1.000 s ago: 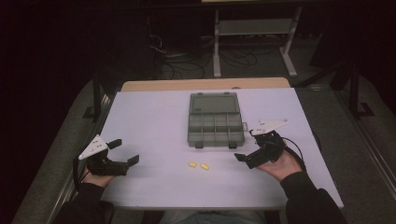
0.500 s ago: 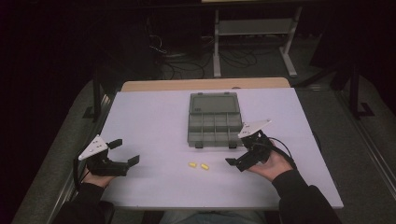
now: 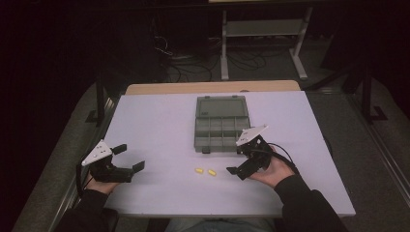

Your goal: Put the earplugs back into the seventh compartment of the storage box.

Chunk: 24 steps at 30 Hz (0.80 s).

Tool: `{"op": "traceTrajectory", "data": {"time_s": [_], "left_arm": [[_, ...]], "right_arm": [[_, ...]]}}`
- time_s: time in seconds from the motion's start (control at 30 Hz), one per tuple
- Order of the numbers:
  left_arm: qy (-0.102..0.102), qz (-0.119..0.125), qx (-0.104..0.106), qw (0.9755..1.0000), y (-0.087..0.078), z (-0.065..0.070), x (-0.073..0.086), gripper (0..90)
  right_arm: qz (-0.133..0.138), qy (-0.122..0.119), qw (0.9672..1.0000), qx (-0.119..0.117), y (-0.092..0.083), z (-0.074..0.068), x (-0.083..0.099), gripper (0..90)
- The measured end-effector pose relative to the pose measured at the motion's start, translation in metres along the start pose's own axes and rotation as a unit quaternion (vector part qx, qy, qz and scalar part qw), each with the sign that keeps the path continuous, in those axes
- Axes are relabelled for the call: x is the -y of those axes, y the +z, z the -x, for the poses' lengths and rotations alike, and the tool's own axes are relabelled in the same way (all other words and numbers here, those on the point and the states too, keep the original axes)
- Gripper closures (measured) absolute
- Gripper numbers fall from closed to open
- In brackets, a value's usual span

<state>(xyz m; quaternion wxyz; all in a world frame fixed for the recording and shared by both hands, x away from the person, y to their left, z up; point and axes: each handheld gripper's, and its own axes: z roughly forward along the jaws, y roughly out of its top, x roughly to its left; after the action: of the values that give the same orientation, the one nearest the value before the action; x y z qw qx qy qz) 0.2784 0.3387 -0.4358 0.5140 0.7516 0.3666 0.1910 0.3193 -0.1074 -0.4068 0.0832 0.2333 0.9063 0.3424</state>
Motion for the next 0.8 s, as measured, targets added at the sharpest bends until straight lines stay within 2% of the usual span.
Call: {"op": "traceTrajectory", "data": {"time_s": [0.5, 0.8], "left_arm": [[0.0, -0.001, 0.001, 1.0, 0.0, 0.0, 0.0, 0.0], [0.0, -0.001, 0.003, 1.0, 0.0, 0.0, 0.0, 0.0]], "right_arm": [[-0.028, -0.021, 0.9993, -0.015, 0.016, -0.008, -0.011, 0.0], [-0.047, -0.037, 0.9977, -0.031, 0.032, -0.015, -0.018, 0.0]]}}
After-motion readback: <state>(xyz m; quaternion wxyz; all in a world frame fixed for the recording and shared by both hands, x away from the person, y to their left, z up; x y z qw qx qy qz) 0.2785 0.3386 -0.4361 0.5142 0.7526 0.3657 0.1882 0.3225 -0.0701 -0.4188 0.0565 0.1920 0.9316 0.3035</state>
